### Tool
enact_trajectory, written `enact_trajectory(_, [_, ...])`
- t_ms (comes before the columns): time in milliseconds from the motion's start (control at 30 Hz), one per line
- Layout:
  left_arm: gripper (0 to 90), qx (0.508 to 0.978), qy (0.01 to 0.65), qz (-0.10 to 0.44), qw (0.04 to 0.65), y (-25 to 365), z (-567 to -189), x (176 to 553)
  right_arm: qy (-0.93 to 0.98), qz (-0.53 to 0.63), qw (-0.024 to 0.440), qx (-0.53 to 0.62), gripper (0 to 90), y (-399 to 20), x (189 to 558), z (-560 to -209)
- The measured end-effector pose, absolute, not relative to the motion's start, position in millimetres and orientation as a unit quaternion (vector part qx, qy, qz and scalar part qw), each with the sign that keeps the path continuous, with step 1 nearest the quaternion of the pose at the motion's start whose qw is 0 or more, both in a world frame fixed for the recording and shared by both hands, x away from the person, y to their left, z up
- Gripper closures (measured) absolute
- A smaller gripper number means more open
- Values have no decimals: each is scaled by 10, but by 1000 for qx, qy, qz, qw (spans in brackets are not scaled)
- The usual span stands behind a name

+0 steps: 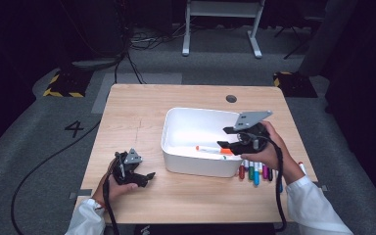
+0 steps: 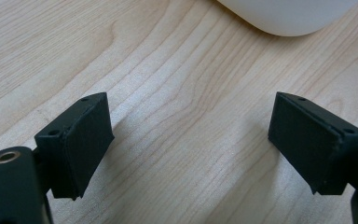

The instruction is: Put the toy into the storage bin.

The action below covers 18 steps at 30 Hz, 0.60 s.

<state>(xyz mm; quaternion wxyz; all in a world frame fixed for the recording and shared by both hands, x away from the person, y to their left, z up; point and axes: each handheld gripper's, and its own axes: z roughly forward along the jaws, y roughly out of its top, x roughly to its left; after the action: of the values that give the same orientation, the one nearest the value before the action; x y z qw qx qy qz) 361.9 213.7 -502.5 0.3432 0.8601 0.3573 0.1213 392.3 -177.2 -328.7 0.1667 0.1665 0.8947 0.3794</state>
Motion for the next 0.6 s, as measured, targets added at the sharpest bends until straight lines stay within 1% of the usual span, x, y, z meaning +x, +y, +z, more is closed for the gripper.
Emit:
enact_trajectory(100, [137, 861, 356, 121, 342, 2139, -5024, 3620, 882, 394, 185, 178, 471, -1999, 3861, -3234])
enact_trajectory(267, [137, 860, 357, 121, 343, 2137, -5025, 3619, 865, 405, 196, 223, 456, -2353, 3783, -3248])
enact_trajectory(467, [138, 862, 354, 121, 342, 2140, -5023, 3621, 854, 396, 220, 256, 436, -2738, 3651, -3374])
enact_trajectory(600, [139, 861, 355, 122, 342, 2138, -5024, 3620, 844, 386, 234, 288, 437, -3046, 3534, -3547])
